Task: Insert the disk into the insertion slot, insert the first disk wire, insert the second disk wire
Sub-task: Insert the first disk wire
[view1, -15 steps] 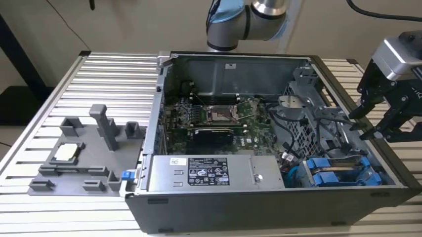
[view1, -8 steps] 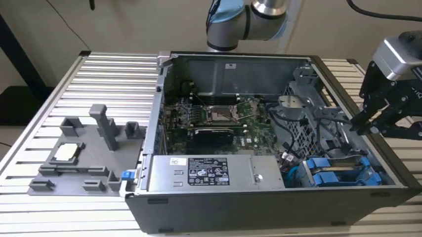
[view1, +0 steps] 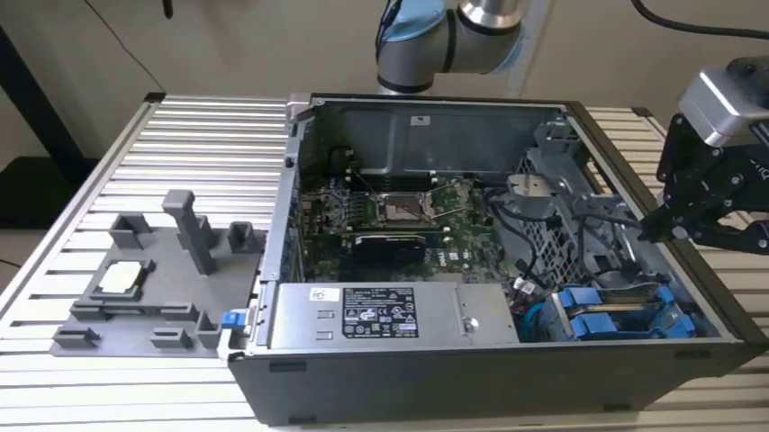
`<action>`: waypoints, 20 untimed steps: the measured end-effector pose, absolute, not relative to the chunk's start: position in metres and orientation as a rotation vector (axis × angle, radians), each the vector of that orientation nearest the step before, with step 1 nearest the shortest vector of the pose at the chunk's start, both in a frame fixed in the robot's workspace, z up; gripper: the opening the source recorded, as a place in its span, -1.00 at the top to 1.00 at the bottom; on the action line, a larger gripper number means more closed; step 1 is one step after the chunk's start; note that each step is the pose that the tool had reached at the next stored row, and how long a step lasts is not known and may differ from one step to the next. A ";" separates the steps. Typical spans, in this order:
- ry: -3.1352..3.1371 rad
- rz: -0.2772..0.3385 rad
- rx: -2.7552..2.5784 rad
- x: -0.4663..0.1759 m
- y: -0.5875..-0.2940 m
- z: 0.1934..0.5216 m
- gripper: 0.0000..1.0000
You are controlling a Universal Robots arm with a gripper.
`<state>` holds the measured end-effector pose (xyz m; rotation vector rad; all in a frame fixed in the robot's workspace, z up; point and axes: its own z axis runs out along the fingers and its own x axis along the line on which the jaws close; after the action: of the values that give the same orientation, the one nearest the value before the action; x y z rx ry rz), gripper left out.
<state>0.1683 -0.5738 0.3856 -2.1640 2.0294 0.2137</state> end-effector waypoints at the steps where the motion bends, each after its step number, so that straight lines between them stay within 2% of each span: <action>1: 2.029 0.214 -2.164 0.168 -0.574 0.386 0.62; 13: 2.119 0.043 -2.261 0.168 -0.570 0.383 0.62; 20: 2.148 0.085 -2.275 0.168 -0.569 0.380 0.62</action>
<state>0.1683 -0.5688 0.3805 -2.2750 2.1476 0.0853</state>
